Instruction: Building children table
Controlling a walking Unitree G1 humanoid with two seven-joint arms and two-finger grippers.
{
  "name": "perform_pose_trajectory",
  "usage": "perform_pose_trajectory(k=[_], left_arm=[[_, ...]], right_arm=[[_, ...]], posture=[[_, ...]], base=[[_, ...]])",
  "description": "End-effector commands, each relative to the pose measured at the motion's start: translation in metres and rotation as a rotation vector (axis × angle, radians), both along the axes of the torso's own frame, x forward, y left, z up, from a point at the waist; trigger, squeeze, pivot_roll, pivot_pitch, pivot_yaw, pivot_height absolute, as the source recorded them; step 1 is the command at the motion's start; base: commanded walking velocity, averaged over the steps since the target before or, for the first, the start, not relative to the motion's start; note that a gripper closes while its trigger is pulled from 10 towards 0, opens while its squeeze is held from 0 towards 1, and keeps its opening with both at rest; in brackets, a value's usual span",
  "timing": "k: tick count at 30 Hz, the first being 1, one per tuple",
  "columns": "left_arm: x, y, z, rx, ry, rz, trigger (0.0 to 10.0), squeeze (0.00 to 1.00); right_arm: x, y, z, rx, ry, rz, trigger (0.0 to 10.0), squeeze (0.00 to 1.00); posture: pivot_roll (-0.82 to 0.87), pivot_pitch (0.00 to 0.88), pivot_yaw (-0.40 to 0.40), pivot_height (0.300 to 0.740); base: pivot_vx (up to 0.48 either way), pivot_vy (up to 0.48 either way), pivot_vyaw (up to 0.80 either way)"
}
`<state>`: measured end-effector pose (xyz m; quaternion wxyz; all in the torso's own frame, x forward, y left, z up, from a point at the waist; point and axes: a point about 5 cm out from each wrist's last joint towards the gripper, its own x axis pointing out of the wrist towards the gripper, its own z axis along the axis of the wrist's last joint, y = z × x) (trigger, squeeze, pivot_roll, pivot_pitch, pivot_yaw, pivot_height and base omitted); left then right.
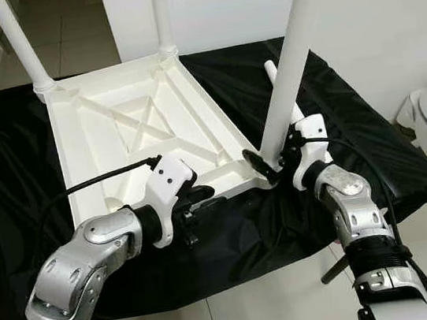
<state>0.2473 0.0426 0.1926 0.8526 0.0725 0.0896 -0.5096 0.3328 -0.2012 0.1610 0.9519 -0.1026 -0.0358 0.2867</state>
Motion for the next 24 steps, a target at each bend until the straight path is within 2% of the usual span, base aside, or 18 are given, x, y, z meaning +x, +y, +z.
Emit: perform_pose_trajectory(k=[1,2,3,4,5,6,9,10,11,12,13,14,24], left_arm=[[-0.004,-0.003,0.002,0.005,-0.004,-0.021,10.0,0.00],[-0.005,-0.003,0.002,0.006,-0.003,-0.028,10.0,0.00],[-0.005,-0.003,0.002,0.006,-0.003,-0.028,10.0,0.00],[-0.005,-0.004,0.002,0.003,-0.002,-0.032,10.0,0.00],[-0.006,-0.004,0.003,-0.001,-0.002,-0.034,10.0,0.00],[-0.005,-0.004,0.003,-0.003,-0.003,-0.033,10.0,0.00],[-0.005,-0.004,0.003,-0.005,-0.004,-0.033,10.0,0.00],[-0.005,-0.004,0.004,-0.006,-0.006,-0.032,10.0,0.00],[-0.005,-0.004,0.004,-0.007,-0.007,-0.031,10.0,0.00],[-0.005,-0.004,0.004,-0.007,-0.007,-0.031,10.0,0.00],[-0.005,-0.004,0.005,-0.007,-0.009,-0.030,10.0,0.00],[-0.005,-0.005,0.005,-0.007,-0.010,-0.030,10.0,0.00],[-0.005,-0.004,0.009,-0.009,-0.022,-0.034,10.0,0.00]], right_arm=[[0.001,0.000,0.002,-0.024,-0.006,0.011,8.8,0.00],[0.002,0.000,0.001,-0.032,-0.005,0.015,9.5,0.00],[0.002,0.000,0.001,-0.032,-0.005,0.015,9.5,0.00],[0.003,-0.001,0.000,-0.039,-0.007,0.016,4.8,0.00],[0.004,-0.002,0.000,-0.037,-0.003,0.014,8.7,0.00],[0.004,-0.002,-0.001,-0.037,-0.003,0.016,6.4,0.00],[0.005,-0.002,-0.001,-0.037,-0.004,0.020,6.4,0.00],[0.005,-0.002,-0.002,-0.042,-0.004,0.020,4.4,0.00],[0.006,-0.003,-0.003,-0.038,0.000,0.014,2.0,0.00],[0.006,-0.003,-0.003,-0.038,0.000,0.014,2.0,0.00],[0.006,-0.004,-0.004,-0.039,0.003,0.013,0.5,0.00],[0.006,-0.005,-0.004,-0.036,0.005,0.008,0.0,0.00],[0.004,-0.007,-0.010,-0.010,0.020,-0.005,0.0,0.00]], posture=[[-0.03,0.074,0.006,0.740],[-0.03,0.074,0.006,0.740],[-0.03,0.074,0.006,0.740],[-0.02,0.075,0.004,0.740],[-0.02,0.074,0.002,0.740],[-0.02,0.074,0.000,0.740],[-0.02,0.074,0.000,0.740],[-0.02,0.072,0.000,0.740],[-0.02,0.070,-0.001,0.740],[-0.02,0.070,-0.001,0.740],[-0.02,0.070,-0.002,0.740],[-0.03,0.069,-0.001,0.740],[-0.03,0.073,0.002,0.740]], base=[[0.000,0.000,0.00],[0.000,0.000,0.00],[0.000,0.000,0.00],[0.000,0.000,0.00],[0.000,0.000,0.00],[0.000,0.000,0.00],[0.000,0.000,0.00],[0.000,0.000,0.00],[0.000,0.000,0.00],[0.000,0.000,0.00],[0.000,0.000,0.00],[0.000,0.000,0.00],[0.000,0.000,0.00]])
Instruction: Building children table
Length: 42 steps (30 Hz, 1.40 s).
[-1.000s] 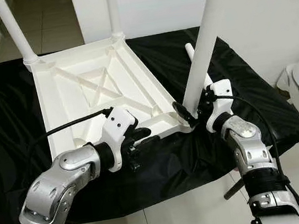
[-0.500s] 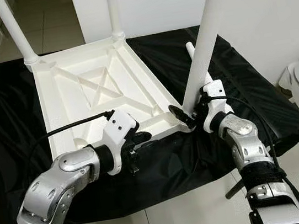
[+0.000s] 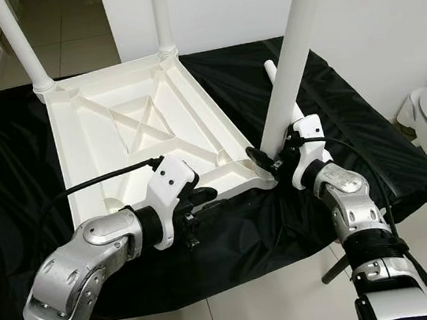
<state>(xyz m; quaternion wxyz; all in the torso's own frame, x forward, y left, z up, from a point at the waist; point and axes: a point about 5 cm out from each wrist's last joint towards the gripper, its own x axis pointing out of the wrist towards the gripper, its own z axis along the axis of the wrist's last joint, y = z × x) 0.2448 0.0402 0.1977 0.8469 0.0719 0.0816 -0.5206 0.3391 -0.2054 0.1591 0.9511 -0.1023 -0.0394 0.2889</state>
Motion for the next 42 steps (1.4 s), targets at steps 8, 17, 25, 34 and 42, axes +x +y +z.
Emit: perform_pose_trajectory(k=[8,17,25,34,42], left_arm=[[-0.003,-0.001,0.005,0.001,-0.018,-0.011,10.0,0.00],[-0.004,-0.001,0.007,0.000,-0.020,-0.016,10.0,0.00],[-0.004,-0.001,0.007,0.000,-0.020,-0.014,10.0,0.00],[-0.005,0.000,0.007,-0.001,-0.019,-0.005,10.0,0.00],[-0.005,0.001,0.007,0.000,-0.019,-0.005,10.0,0.00]], right_arm=[[-0.005,-0.011,-0.019,0.054,0.080,-0.089,0.0,0.00],[-0.008,-0.017,-0.033,0.092,0.147,-0.175,10.0,0.00],[-0.008,-0.020,-0.040,0.096,0.180,-0.228,10.0,0.00],[-0.009,-0.015,-0.042,0.132,0.154,-0.331,10.0,0.00],[-0.012,-0.012,-0.045,0.155,0.145,-0.388,10.0,0.00]], posture=[[-0.03,0.077,0.005,0.740],[-0.04,0.084,0.008,0.740],[-0.03,0.087,0.003,0.740],[-0.03,0.084,-0.001,0.740],[-0.03,0.079,-0.001,0.740]], base=[[0.000,0.000,0.00],[0.000,0.000,0.00],[0.000,0.000,0.00],[0.000,0.000,0.00],[0.000,0.000,0.00]])
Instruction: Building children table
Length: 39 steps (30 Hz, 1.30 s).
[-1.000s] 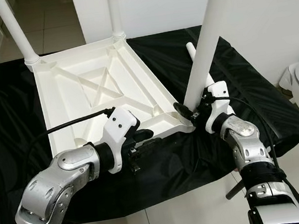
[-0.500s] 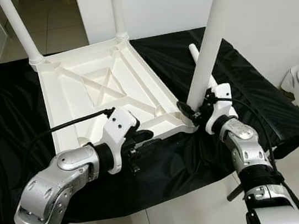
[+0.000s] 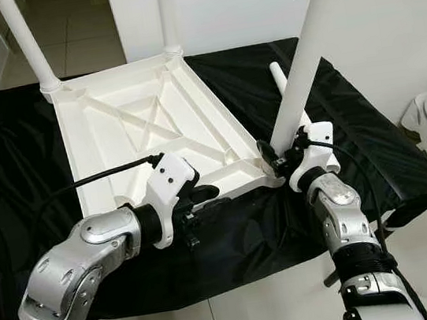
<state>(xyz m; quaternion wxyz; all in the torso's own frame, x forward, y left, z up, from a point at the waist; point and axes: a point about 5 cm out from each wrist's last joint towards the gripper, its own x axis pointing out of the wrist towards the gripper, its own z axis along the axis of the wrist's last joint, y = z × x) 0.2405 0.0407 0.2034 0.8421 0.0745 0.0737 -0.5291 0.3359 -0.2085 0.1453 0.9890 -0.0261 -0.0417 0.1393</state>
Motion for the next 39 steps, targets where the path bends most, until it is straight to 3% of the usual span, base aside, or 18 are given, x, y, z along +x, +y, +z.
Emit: perform_pose_trajectory(k=[1,13,20,29,39], left_arm=[[-0.001,0.000,0.002,0.005,-0.005,0.016,10.0,0.00],[-0.001,0.000,0.000,0.007,-0.003,0.014,10.0,0.00],[0.000,-0.001,0.001,0.005,-0.005,0.016,10.0,0.00],[0.000,-0.002,0.001,0.001,-0.007,0.014,10.0,0.00],[0.000,-0.002,0.001,0.000,-0.008,0.017,10.0,0.00]], right_arm=[[-0.008,-0.009,-0.031,0.008,0.138,-0.075,10.0,0.00],[-0.011,0.004,-0.027,0.057,0.099,-0.211,10.0,0.00],[-0.014,0.030,-0.010,0.115,0.030,-0.421,10.0,0.00],[-0.016,0.042,-0.006,0.149,0.039,-0.645,10.0,0.00],[-0.015,0.053,-0.006,0.163,0.066,-0.660,10.0,0.00]], posture=[[-0.03,0.079,-0.001,0.740],[-0.03,0.069,-0.009,0.740],[-0.03,0.070,-0.008,0.740],[-0.03,0.069,-0.008,0.740],[-0.03,0.070,-0.011,0.740]], base=[[0.000,0.000,0.00],[0.000,0.000,0.00],[0.000,0.000,0.00],[0.000,0.000,0.00],[0.000,0.000,0.00]])
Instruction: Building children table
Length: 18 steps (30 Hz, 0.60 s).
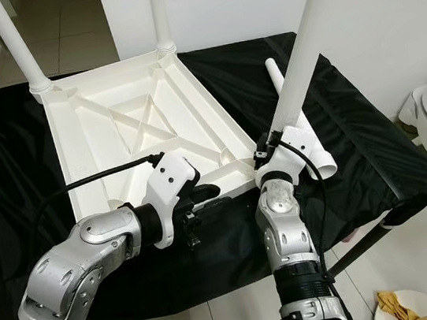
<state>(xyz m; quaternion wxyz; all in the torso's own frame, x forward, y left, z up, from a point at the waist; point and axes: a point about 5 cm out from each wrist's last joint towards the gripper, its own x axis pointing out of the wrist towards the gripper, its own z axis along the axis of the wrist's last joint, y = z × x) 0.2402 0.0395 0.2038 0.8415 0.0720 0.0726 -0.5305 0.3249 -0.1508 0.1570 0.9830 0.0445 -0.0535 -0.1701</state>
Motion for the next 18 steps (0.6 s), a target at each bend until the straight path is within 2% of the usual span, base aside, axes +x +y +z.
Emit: perform_pose_trajectory(k=[1,7,8,9,15,18], left_arm=[[0.001,-0.001,0.001,0.005,-0.009,0.020,10.0,0.00],[0.001,-0.002,0.001,0.001,-0.008,0.018,10.0,0.00],[0.001,-0.002,0.001,0.001,-0.008,0.017,10.0,0.00],[0.001,-0.002,0.001,0.001,-0.008,0.017,10.0,0.00],[0.001,-0.002,0.001,0.000,-0.009,0.019,10.0,0.00],[0.002,-0.002,0.001,0.000,-0.009,0.019,10.0,0.00]], right_arm=[[-0.004,-0.003,-0.018,0.014,0.089,-0.034,10.0,0.00],[-0.002,-0.005,-0.014,0.011,0.061,0.003,10.0,0.00],[-0.002,-0.006,-0.013,0.011,0.055,0.016,10.0,0.16],[-0.002,-0.007,-0.012,0.009,0.046,0.026,10.0,1.00],[0.000,-0.010,-0.002,0.026,-0.034,0.071,10.0,1.00],[0.000,-0.011,0.000,0.030,-0.041,0.078,10.0,1.00]], posture=[[-0.03,0.070,-0.012,0.740],[-0.03,0.070,-0.008,0.740],[-0.03,0.071,-0.008,0.740],[-0.03,0.071,-0.008,0.740],[-0.03,0.070,-0.009,0.740],[-0.03,0.070,-0.009,0.740]], base=[[0.000,0.000,0.00],[0.000,0.000,0.00],[0.000,0.000,0.00],[0.000,0.000,0.00],[0.000,0.000,0.00],[0.000,0.000,0.00]])
